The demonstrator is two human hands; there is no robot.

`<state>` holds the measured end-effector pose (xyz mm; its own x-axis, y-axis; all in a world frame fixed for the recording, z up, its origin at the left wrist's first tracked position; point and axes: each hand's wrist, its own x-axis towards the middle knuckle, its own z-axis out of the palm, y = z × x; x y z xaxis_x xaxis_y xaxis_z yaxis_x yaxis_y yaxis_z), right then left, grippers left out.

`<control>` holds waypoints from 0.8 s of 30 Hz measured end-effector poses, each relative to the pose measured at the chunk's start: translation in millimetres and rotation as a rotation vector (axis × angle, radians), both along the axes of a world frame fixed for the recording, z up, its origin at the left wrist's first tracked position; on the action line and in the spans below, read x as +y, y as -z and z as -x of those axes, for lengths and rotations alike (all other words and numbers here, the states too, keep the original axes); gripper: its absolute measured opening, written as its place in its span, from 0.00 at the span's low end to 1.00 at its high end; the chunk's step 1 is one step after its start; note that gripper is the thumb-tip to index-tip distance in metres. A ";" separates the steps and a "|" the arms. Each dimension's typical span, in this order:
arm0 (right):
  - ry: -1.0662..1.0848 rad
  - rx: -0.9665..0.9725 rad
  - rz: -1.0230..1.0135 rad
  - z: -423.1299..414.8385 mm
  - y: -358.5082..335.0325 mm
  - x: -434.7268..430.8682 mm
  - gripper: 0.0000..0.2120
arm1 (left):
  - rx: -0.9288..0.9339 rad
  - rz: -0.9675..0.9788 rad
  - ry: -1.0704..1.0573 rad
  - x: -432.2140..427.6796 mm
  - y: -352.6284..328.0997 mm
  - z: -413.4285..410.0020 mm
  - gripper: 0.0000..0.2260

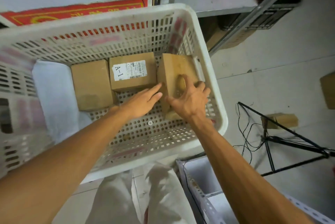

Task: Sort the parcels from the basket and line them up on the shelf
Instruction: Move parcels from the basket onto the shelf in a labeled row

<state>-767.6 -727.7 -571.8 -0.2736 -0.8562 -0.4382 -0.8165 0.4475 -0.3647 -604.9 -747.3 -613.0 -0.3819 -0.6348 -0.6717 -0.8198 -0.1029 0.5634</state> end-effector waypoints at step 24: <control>-0.106 -0.646 0.115 -39.5 -24.1 -15.7 0.42 | 0.387 -0.153 -0.916 6.9 -45.5 -82.5 0.50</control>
<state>-728.1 -743.4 -547.7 0.1017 -0.9151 -0.3901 -0.4548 0.3060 -0.8364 -522.5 -740.4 -567.4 0.0008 -0.7105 -0.7037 -0.1518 -0.6957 0.7021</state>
